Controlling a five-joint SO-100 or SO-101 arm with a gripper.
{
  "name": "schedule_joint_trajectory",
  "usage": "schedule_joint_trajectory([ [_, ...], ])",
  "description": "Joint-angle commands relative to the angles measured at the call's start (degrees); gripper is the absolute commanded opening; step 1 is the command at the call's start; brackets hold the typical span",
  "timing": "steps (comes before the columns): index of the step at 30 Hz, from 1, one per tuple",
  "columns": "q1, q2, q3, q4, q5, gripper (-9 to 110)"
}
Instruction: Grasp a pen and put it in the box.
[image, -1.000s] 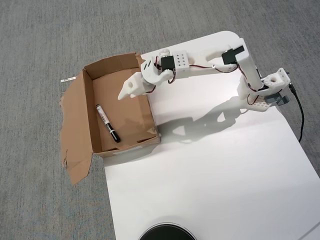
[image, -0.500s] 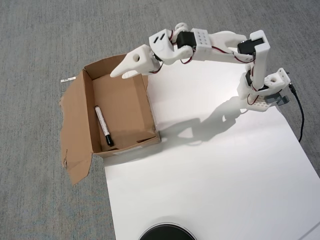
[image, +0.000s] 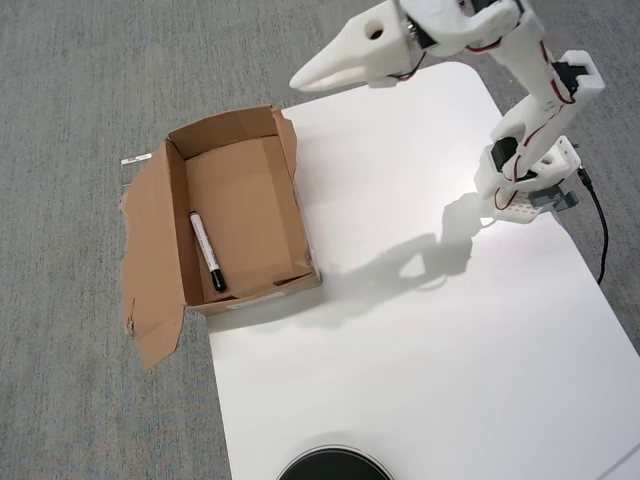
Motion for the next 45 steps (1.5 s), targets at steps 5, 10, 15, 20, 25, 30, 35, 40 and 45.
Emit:
schedule_joint_trajectory([
  [5,0.0,18.4,14.8,1.7,0.3,2],
  [10,0.0,28.9,26.4,1.5,0.4,2],
  [15,0.0,38.3,38.3,-1.8,0.7,2],
  [20,-3.7,47.5,53.9,-14.0,3.6,2],
  [25,-5.3,54.1,68.0,-22.1,5.1,2],
  [30,-5.7,59.3,75.2,-22.1,5.8,2],
  [35,-5.2,66.2,84.5,-21.9,14.6,3],
  [40,-4.9,73.9,96.7,-21.8,17.7,2],
  [45,-4.8,81.5,104.5,-18.0,17.5,2],
])
